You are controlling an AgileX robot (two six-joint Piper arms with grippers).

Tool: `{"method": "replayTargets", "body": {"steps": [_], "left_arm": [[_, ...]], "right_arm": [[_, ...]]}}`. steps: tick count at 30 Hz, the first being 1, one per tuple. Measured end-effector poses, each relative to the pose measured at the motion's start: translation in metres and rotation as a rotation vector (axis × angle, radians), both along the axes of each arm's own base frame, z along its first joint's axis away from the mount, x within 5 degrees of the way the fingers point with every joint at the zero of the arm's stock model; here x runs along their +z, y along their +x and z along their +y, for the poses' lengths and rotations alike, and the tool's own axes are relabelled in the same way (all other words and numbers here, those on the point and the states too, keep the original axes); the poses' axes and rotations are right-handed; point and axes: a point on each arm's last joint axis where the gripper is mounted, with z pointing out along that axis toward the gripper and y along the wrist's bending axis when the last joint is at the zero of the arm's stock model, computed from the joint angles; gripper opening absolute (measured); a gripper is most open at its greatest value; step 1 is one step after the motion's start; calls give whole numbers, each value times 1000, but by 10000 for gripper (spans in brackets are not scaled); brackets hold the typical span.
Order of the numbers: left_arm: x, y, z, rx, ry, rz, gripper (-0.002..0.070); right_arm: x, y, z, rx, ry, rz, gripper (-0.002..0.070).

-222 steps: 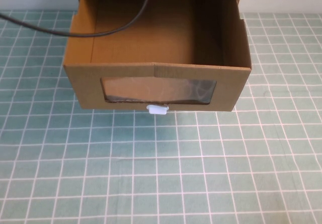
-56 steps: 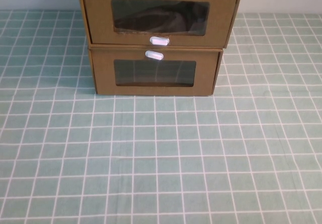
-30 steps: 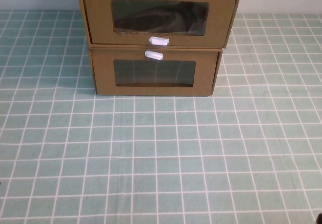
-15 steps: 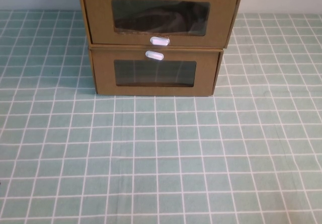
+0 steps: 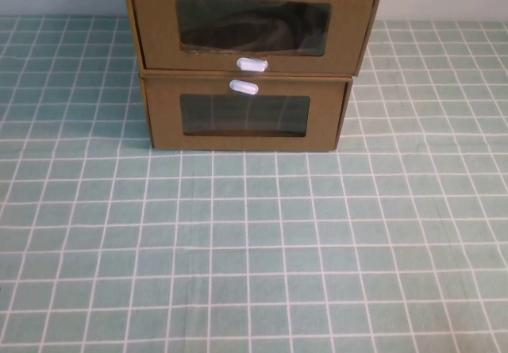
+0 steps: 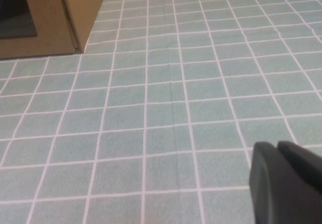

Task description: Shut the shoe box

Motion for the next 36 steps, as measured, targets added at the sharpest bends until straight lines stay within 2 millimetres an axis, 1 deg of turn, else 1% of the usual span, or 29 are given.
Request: {"method": "replayTargets", "body": {"steps": [20,23,26,29,32,36], "left_arm": [[1,0,1,6,2,-10,-5],[4,1,3,32,-8,-46,-5],[8,2,7,97,-34,-87,-5],[9,0,11,157,-14,-112,-5],[3,-4,14,208,-6,-65,-5],[-11,-5,16,240,8,85,-5]], "right_arm": [[0,0,0,1,0,2,-11],[0,0,0,1,1,2,-11],[0,0,0,1,2,2,-11],[0,0,0,2,2,2,-11],[0,0,0,2,2,2,-11],[0,0,0,2,2,2,-11]]}}
